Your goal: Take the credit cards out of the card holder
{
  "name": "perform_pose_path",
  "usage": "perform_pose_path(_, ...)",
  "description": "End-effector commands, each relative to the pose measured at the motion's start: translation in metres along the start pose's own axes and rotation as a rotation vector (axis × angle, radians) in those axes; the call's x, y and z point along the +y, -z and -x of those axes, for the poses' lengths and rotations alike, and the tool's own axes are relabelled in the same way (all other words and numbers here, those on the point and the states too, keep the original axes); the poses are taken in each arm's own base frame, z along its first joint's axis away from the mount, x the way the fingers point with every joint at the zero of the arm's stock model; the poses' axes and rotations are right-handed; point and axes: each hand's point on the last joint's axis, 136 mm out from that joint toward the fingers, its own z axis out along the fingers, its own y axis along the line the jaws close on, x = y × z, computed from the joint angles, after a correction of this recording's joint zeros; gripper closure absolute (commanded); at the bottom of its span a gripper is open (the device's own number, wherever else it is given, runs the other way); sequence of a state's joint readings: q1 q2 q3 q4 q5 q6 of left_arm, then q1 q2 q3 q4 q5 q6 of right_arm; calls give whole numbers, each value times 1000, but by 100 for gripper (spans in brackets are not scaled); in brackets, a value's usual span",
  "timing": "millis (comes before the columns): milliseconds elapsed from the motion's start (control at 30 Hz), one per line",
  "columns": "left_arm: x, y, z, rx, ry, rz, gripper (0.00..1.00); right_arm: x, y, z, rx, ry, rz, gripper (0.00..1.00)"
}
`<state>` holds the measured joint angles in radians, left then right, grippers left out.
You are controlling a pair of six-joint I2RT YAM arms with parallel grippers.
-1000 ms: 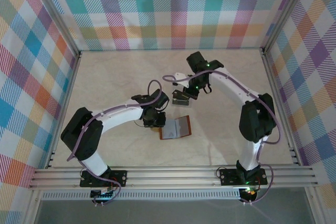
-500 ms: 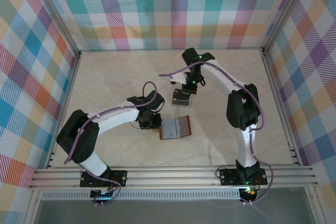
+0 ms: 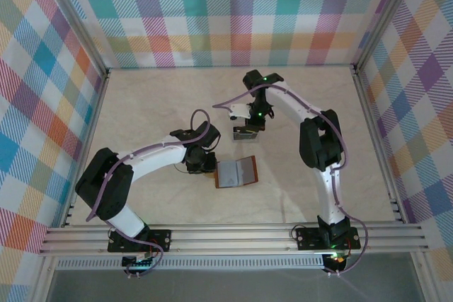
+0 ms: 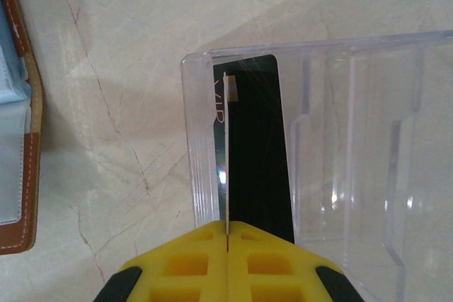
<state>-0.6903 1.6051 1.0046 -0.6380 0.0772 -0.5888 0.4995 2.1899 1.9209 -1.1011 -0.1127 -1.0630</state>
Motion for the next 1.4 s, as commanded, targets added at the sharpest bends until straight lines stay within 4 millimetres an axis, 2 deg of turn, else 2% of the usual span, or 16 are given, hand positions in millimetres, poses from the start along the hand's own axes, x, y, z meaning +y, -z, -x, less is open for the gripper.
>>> perform_pose_path(0,7,2,-5,24,5,18,83,11,-4,7,-18,59,53,98)
perform_pose_path(233,9,2,-6,24,6,19,83,19,-10,19,-25,105,70,97)
perform_pose_path(400,9,4,-6,22,6,17,83,27,-14,21,-15,107,103,91)
perform_pose_path(567,9,3,-6,24,5,17,83,18,-11,24,-19,95,58,75)
perform_pose_path(733,9,3,-6,24,7,17,83,3,-1,30,-34,99,-32,72)
perform_pose_path(867,8,4,-6,22,8,14,83,-8,12,33,-40,94,-107,69)
perform_pose_path(1067,3,4,-4,20,8,-7,83,-12,38,43,-106,72,-207,66)
perform_pose_path(1200,-1,6,-1,7,11,-30,83,-10,57,49,-179,-10,-261,64)
perform_pose_path(1367,-3,7,2,-14,13,-41,83,-2,81,56,-318,-199,-314,60)
